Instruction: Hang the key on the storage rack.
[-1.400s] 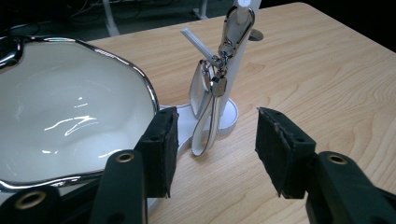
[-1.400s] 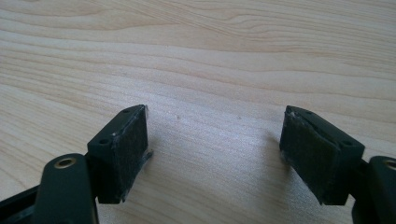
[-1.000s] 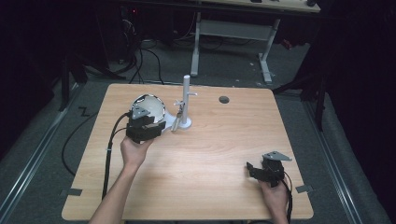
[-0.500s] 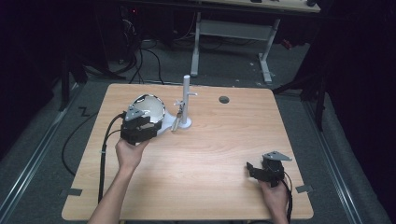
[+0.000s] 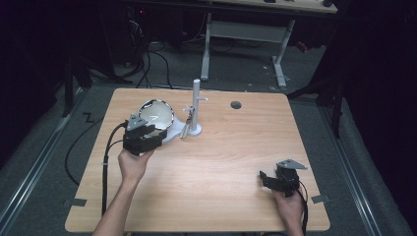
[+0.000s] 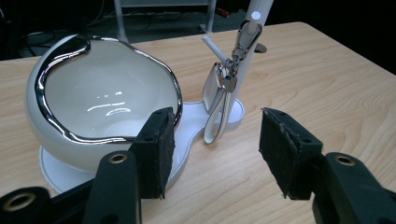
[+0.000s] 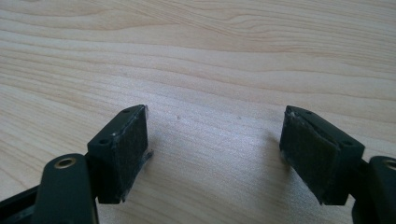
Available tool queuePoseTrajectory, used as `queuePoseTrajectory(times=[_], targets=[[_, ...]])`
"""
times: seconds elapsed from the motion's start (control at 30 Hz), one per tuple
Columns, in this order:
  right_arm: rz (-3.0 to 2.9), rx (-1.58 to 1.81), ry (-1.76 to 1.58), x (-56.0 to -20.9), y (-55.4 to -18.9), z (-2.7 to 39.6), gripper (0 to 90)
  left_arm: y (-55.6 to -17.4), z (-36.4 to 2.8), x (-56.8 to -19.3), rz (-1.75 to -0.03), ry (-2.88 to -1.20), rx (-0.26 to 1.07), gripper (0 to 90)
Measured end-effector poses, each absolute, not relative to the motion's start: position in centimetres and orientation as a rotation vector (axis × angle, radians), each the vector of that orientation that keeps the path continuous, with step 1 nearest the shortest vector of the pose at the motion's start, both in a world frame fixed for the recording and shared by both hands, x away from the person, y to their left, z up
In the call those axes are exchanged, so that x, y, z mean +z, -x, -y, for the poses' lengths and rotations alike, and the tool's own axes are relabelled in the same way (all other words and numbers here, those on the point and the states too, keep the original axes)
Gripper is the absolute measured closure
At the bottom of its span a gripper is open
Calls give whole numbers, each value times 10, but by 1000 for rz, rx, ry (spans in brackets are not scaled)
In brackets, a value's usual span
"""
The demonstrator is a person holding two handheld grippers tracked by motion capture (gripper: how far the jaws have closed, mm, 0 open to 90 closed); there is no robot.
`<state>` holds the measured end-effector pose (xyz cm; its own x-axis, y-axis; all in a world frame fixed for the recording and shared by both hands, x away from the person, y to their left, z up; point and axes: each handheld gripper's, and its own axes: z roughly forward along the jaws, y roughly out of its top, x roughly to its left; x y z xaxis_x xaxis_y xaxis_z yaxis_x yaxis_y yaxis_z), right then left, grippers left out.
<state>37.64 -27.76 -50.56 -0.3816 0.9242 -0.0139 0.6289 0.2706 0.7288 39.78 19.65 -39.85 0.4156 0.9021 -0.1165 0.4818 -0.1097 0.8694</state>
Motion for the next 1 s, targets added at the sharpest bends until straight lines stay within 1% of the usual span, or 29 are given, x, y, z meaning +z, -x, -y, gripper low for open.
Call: queuePoseTrajectory(times=[0.3,1.0], targets=[[-2107,900,-1401,-506,-376,278,235,-388,-205,-399,-1213,-1709,554,448],[-2107,900,-1400,-506,-376,278,235,-367,-220,-402,-1226,-1680,572,443]])
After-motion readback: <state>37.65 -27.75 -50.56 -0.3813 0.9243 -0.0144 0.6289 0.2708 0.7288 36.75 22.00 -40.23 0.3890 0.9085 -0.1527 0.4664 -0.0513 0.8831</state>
